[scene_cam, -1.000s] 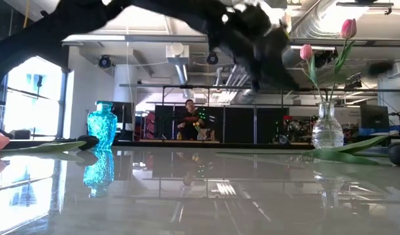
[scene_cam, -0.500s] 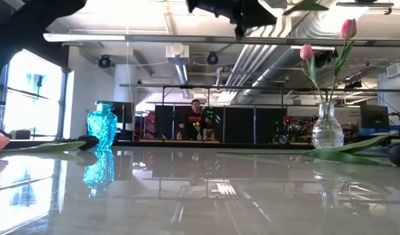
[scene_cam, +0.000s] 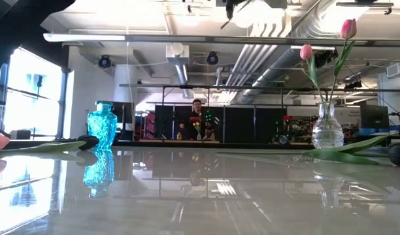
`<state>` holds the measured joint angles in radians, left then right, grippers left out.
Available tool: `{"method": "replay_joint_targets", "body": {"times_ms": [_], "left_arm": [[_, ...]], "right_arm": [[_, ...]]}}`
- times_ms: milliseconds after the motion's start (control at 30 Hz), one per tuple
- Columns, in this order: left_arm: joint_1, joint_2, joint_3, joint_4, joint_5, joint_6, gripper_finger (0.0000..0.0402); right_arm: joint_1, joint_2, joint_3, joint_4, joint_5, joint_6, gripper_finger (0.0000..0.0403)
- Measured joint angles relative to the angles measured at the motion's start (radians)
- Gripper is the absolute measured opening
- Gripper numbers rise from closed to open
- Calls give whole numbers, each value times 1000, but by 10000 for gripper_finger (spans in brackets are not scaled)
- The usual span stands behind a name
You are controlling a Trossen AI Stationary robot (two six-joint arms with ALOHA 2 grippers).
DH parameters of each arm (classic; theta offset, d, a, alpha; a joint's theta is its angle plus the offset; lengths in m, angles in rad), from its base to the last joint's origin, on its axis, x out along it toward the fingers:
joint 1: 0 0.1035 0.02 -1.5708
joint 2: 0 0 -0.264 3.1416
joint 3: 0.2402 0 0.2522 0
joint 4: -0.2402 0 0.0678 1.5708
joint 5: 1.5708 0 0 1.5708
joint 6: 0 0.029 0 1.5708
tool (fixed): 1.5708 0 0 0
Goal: Sort flowers into vase by color
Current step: Put the black flower into the transparent vase
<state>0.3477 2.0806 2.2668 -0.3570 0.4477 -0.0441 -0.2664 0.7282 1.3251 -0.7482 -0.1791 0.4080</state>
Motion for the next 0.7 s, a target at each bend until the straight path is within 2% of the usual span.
{"method": "replay_joint_targets", "body": {"times_ms": [133,267,500,700], "left_arm": [[-2,-1,-1,137,81,-80,0],[-26,-1,-1,227,102,-117,0],[-62,0,-1,230,101,-112,0],[-82,0,-1,219,99,-111,0]], "right_arm": [[2,30,0,51,102,-34,240],[3,102,0,140,119,-98,240],[8,214,0,345,170,-163,240],[8,223,0,425,172,-150,228]]}}
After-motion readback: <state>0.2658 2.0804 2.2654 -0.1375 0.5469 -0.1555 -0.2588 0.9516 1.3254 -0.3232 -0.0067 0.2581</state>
